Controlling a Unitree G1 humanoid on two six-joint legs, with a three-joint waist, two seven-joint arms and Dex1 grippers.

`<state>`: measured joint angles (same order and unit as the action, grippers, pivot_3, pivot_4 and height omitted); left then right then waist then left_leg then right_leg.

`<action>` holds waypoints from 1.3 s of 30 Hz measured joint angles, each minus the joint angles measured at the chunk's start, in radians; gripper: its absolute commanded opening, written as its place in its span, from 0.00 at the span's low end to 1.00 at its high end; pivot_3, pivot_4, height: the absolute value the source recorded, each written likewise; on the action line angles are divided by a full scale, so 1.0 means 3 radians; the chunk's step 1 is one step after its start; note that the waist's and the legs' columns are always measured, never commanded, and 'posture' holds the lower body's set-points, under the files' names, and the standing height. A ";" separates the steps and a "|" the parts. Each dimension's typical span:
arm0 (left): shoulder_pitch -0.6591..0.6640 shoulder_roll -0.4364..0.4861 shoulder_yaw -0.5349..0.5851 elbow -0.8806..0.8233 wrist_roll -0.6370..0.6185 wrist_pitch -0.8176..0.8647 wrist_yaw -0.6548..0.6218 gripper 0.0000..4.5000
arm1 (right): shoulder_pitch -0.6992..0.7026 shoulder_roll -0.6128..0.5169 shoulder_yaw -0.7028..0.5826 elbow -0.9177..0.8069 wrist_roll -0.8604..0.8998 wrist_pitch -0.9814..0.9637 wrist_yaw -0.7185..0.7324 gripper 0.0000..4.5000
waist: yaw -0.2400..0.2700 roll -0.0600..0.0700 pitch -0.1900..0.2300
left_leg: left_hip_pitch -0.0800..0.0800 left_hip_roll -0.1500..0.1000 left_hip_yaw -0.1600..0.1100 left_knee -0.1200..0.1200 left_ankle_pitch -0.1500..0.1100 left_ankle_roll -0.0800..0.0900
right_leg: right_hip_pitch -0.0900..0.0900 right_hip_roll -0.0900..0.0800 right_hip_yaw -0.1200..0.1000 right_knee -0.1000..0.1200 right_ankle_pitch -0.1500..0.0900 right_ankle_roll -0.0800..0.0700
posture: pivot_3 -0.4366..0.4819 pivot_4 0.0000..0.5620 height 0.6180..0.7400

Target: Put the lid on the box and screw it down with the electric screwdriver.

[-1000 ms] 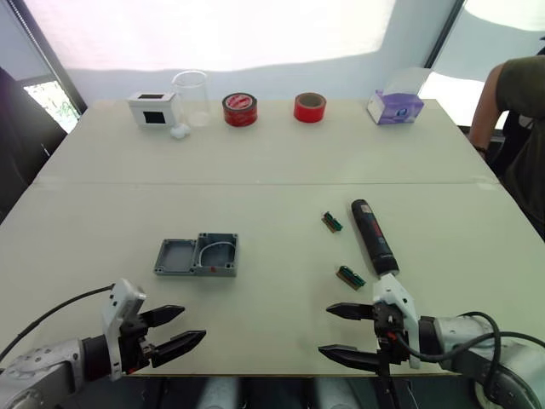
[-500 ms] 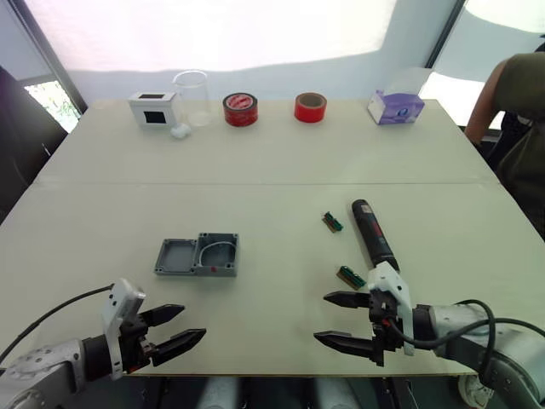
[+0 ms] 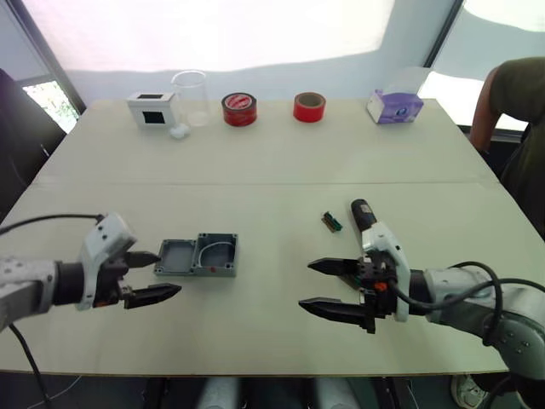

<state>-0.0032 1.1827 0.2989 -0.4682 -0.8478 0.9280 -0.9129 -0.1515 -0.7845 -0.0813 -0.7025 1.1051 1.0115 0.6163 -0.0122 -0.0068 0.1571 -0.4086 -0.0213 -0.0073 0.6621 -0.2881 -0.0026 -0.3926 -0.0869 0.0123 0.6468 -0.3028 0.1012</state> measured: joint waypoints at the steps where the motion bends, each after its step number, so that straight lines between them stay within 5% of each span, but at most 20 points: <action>1: -0.0642 0.0019 -0.0478 0.0108 0.0188 -0.0015 -0.0136 1.00 | -0.0083 -0.0045 0.0071 -0.0029 -0.0051 0.0022 -0.0042 0.99 | 0.0031 -0.0006 0.0006 | -0.0002 -0.0001 -0.0003 0.0001 0.0002 -0.0003 | 0.0000 0.0002 -0.0006 0.0001 0.0002 0.0004 | 0.48 0.27 1.00; 4: -0.1549 0.0031 -0.1263 0.0226 0.0724 -0.0175 -0.0406 1.00 | -0.0163 -0.0136 0.0276 -0.0147 -0.0301 -0.0002 -0.0062 0.99 | 0.0053 -0.0010 0.0008 | 0.0000 -0.0002 0.0000 0.0002 0.0003 -0.0004 | 0.0002 0.0011 0.0001 0.0002 0.0003 0.0006 | 0.48 0.27 1.00; 10: -0.2055 -0.0229 -0.2320 0.0528 0.1373 -0.0316 -0.0960 1.00 | -0.0070 -0.0084 0.0486 -0.0178 -0.0598 -0.0095 -0.0130 0.99 | -0.0005 -0.0018 0.0015 | -0.0004 0.0005 0.0006 0.0003 0.0003 -0.0002 | -0.0008 0.0031 0.0007 0.0008 0.0003 0.0010 | 0.48 0.27 1.00; 17: -0.2162 -0.0381 -0.2627 0.0675 0.1789 -0.0441 -0.1184 1.00 | 0.0081 -0.0040 0.0531 -0.0304 -0.0729 -0.0128 -0.0241 0.99 | 0.0003 -0.0020 0.0016 | -0.0003 0.0005 0.0005 0.0011 0.0003 0.0000 | -0.0005 0.0032 0.0007 0.0015 0.0003 0.0012 | 0.48 0.27 1.00; 20: -0.2159 -0.0430 -0.2661 0.0707 0.1919 -0.0505 -0.1221 0.86 | 0.0120 0.0009 0.0525 -0.0340 -0.0736 -0.0128 -0.0319 1.00 | 0.0003 -0.0020 0.0017 | -0.0003 0.0005 0.0005 0.0012 0.0003 0.0000 | -0.0005 0.0032 0.0006 0.0017 0.0003 0.0012 | 0.48 0.27 1.00; 29: -0.2127 -0.0615 -0.2663 0.0778 0.2164 -0.0642 -0.1226 0.06 | 0.0117 0.0063 0.0498 -0.0403 -0.0716 -0.0101 -0.0491 1.00 | 0.0003 -0.0021 0.0017 | -0.0003 0.0005 0.0004 0.0014 0.0003 0.0000 | -0.0005 0.0032 0.0006 0.0019 0.0003 0.0013 | 0.48 0.27 1.00; 39: -0.2201 -0.0658 -0.2629 0.0860 0.2299 -0.1030 -0.1484 0.03 | 0.0077 0.0084 0.0496 -0.0405 -0.0659 -0.0048 -0.0581 1.00 | 0.0004 -0.0023 0.0017 | -0.0001 0.0004 0.0002 0.0015 0.0003 0.0000 | -0.0002 0.0032 0.0005 0.0021 0.0003 0.0013 | 0.48 0.27 1.00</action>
<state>-0.6636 0.9854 -0.4897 -0.2102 -0.1581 0.6190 -1.3582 -0.1285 -0.7592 0.0677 -0.8239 0.9074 0.9970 0.4419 -0.0111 -0.0139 0.1621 -0.4088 -0.0200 -0.0065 0.6667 -0.2871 -0.0026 -0.3933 -0.0774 0.0136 0.6531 -0.3019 0.1050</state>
